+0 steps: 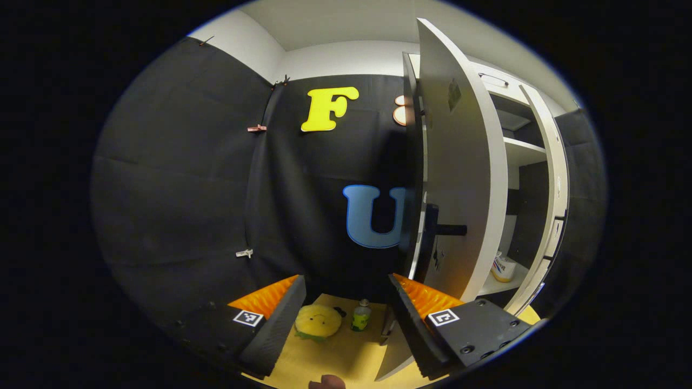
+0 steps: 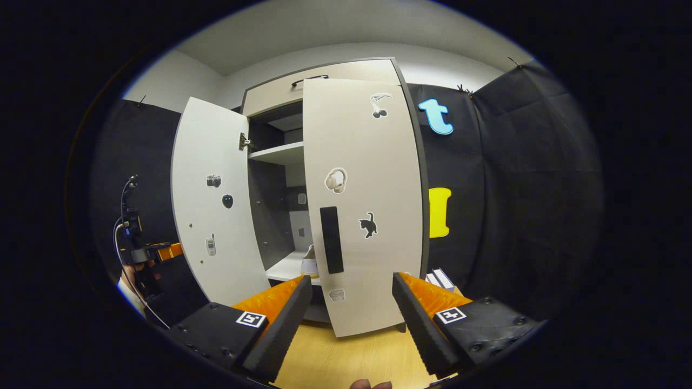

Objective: Grab one shoe with the right hand and put it into the shoe cabinet, grab the other shoe with the left hand and put it into the shoe cabinet; then close the right door with the right hand and the left door with the left hand.

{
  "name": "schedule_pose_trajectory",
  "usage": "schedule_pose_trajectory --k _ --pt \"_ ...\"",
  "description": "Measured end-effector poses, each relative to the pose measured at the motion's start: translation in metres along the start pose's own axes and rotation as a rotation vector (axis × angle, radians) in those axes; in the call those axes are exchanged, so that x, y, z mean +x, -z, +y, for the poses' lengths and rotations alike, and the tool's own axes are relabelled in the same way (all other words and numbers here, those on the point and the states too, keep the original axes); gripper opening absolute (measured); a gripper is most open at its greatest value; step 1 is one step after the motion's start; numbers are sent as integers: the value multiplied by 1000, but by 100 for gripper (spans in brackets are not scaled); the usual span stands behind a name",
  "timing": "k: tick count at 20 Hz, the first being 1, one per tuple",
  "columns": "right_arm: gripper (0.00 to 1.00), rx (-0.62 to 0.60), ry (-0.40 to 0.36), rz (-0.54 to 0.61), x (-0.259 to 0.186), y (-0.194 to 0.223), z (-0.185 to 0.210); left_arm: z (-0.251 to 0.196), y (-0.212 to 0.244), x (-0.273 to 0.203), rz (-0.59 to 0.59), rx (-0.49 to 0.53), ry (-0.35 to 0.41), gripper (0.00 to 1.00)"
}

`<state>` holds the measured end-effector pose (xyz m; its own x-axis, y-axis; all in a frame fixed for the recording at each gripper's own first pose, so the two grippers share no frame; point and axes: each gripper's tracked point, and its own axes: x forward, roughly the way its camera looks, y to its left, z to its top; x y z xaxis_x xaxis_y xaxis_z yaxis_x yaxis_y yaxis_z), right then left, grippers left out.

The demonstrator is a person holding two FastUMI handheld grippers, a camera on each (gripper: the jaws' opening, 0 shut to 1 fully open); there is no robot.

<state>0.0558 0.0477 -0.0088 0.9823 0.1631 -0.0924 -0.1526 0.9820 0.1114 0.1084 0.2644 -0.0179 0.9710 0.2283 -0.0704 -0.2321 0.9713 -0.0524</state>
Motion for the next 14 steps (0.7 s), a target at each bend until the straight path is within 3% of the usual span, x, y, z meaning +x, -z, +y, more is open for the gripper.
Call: schedule_pose_trajectory --k 4,14 --pt "98 12 4 2 -1 1 -1 -12 -1 -1 -8 50 18 95" --pt "98 17 -9 3 -12 -2 -5 -70 4 -18 -8 41 91 94"
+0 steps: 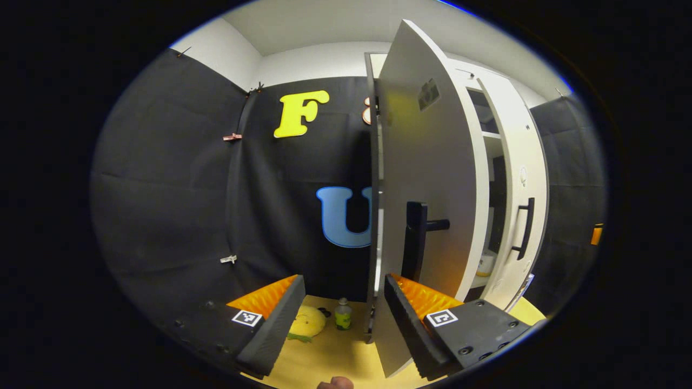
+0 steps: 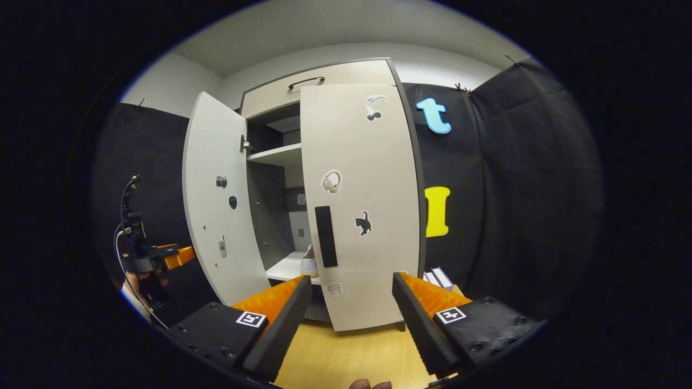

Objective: Grab one shoe with the right hand and put it into the shoe cabinet, grab the other shoe with the left hand and put it into the shoe cabinet; then close the right door with the right hand and the left door with the left hand.

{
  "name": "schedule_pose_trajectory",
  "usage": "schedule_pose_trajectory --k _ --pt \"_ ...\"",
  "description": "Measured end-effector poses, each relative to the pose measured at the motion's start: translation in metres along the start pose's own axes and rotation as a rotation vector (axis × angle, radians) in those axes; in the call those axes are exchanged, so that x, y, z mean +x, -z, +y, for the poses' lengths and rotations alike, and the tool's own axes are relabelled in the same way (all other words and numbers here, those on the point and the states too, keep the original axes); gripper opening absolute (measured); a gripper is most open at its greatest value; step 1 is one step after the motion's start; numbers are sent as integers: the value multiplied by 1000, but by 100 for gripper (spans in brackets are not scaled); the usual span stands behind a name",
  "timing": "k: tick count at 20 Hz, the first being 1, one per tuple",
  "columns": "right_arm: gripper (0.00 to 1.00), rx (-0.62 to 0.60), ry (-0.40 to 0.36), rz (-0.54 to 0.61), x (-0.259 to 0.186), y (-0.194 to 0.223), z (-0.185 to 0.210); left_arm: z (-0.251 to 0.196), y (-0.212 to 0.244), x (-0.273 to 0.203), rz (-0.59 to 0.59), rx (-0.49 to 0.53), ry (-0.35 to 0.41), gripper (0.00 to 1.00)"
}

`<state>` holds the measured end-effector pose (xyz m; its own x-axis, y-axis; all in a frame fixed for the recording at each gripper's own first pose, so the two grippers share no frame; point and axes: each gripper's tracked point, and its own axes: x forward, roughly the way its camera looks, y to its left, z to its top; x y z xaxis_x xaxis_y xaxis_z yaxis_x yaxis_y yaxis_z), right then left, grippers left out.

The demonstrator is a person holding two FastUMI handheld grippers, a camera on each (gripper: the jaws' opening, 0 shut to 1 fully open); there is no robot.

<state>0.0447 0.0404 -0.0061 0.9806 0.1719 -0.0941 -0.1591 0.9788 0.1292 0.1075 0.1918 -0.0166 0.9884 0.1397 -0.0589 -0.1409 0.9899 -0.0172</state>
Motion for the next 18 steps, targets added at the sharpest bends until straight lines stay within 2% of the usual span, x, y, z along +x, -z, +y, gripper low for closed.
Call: schedule_pose_trajectory --k 4,9,10,14,18 --pt "98 -1 10 -5 -7 -3 -11 -35 2 2 2 -21 41 94" --pt "98 8 18 -3 -13 -7 -21 -105 6 5 22 -30 167 94" --pt "100 9 17 -3 -14 -8 -22 -115 5 3 20 -30 174 95" --pt "98 -1 16 -4 -15 -7 -22 -135 7 -8 25 -47 182 95" --pt "98 5 12 -11 -15 -10 -21 -135 5 -22 32 -76 181 94"
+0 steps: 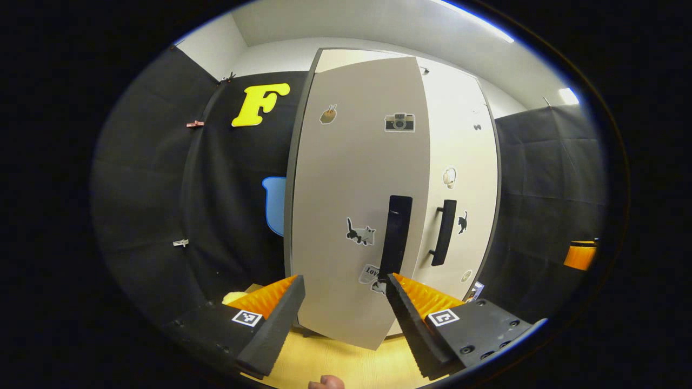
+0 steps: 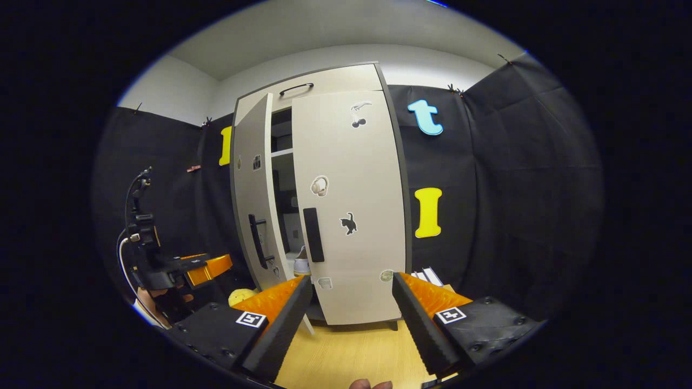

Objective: Grab one shoe with the right hand and put it into the shoe cabinet, grab the other shoe with the left hand and put it into the shoe cabinet; then close the right door with the right hand and the left door with the left hand.

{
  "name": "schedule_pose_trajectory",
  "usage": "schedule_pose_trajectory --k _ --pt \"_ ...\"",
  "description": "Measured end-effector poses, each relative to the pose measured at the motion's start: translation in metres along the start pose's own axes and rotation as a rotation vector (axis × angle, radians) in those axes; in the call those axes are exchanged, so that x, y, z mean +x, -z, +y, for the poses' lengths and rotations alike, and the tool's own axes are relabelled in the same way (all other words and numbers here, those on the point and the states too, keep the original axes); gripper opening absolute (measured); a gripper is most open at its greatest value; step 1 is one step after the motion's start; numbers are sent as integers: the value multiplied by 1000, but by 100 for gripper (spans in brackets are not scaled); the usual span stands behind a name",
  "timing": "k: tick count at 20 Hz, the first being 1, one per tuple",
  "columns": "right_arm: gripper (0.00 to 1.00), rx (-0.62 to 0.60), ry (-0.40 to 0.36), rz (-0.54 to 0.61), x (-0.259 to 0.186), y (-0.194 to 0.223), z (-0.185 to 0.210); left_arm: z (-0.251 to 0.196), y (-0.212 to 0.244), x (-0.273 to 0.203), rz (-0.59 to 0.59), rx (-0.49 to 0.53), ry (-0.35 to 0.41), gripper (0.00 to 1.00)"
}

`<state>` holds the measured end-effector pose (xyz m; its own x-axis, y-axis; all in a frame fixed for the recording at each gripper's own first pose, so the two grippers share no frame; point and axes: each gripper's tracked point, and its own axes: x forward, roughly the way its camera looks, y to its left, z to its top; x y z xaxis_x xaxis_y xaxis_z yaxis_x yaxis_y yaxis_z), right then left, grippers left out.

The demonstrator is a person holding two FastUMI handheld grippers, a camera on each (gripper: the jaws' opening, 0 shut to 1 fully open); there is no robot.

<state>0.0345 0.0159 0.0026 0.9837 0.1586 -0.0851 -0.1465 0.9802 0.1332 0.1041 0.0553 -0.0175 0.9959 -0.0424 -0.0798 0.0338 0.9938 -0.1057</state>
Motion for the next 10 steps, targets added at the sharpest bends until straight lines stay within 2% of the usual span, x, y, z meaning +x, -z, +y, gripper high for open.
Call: schedule_pose_trajectory --k 10 --pt "98 -11 -27 -15 -4 -6 14 -8 -5 -47 -14 12 10 95"
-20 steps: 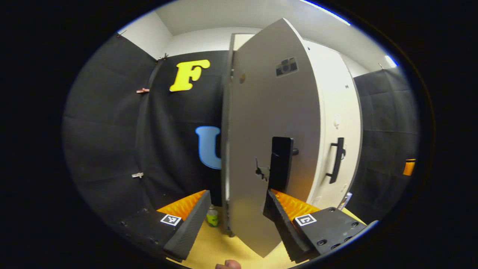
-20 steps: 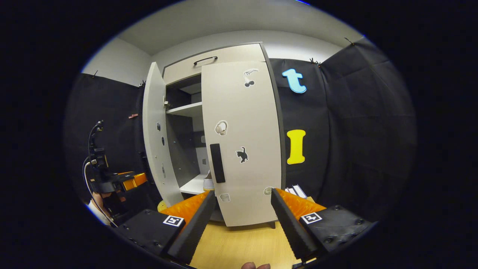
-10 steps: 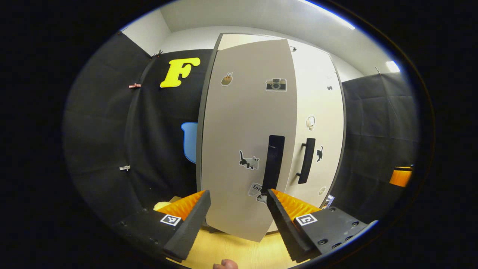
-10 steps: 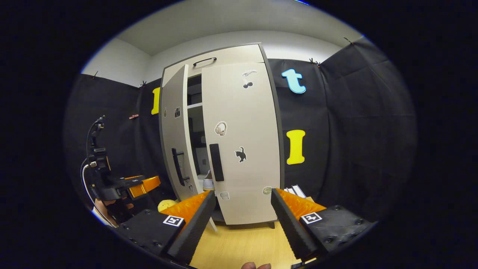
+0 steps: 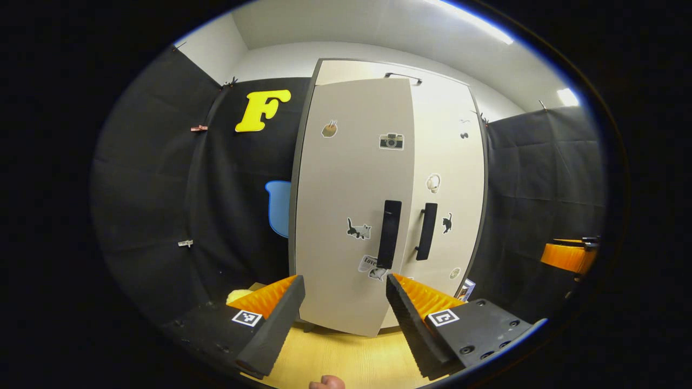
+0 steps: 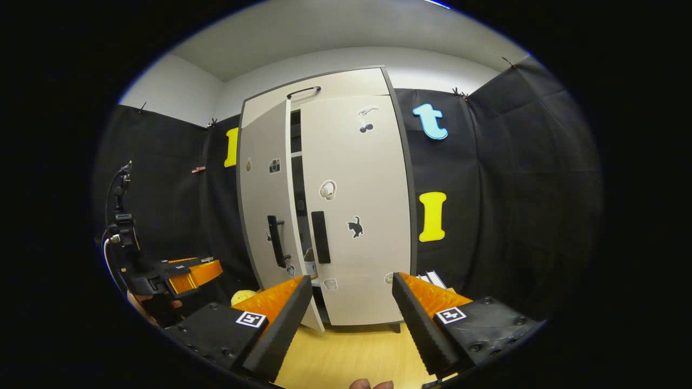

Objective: Grab one shoe with the right hand and put it into the shoe cabinet, grab the other shoe with the left hand and put it into the shoe cabinet; then close the right door with the right hand and the left door with the left hand.

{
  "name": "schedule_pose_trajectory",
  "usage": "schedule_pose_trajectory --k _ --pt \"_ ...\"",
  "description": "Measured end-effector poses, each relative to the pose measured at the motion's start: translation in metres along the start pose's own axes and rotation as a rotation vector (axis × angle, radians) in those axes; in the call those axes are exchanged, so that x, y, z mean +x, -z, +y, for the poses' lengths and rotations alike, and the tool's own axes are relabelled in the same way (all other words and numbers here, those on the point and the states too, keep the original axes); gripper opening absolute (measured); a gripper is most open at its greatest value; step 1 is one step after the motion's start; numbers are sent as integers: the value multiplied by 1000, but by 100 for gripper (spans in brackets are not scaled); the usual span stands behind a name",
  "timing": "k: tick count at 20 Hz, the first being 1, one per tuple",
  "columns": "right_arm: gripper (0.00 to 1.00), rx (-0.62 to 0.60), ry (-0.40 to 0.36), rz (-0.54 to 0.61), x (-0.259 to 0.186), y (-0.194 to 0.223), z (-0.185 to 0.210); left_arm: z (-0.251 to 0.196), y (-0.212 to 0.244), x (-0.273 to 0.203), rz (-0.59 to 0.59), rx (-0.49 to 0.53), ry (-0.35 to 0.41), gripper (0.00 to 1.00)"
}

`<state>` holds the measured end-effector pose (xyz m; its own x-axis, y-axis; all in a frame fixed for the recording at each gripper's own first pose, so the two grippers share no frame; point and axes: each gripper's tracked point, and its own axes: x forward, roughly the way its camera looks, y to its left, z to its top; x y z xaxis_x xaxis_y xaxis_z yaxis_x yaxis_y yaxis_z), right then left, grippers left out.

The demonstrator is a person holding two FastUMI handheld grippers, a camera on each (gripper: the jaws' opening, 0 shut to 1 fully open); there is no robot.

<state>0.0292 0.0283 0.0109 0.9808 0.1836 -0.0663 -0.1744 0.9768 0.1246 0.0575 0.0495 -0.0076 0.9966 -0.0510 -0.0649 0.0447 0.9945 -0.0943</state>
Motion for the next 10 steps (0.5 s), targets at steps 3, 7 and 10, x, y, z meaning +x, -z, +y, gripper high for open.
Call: schedule_pose_trajectory --k 3,7,10 --pt "98 -12 -8 -11 -3 -4 6 -8 -6 -14 -12 6 12 95" --pt "98 -29 -12 -25 -8 -6 15 -18 -7 -26 -7 23 34 95" --pt "98 -30 -13 -21 -9 -4 17 -23 -9 -33 -11 18 51 95"
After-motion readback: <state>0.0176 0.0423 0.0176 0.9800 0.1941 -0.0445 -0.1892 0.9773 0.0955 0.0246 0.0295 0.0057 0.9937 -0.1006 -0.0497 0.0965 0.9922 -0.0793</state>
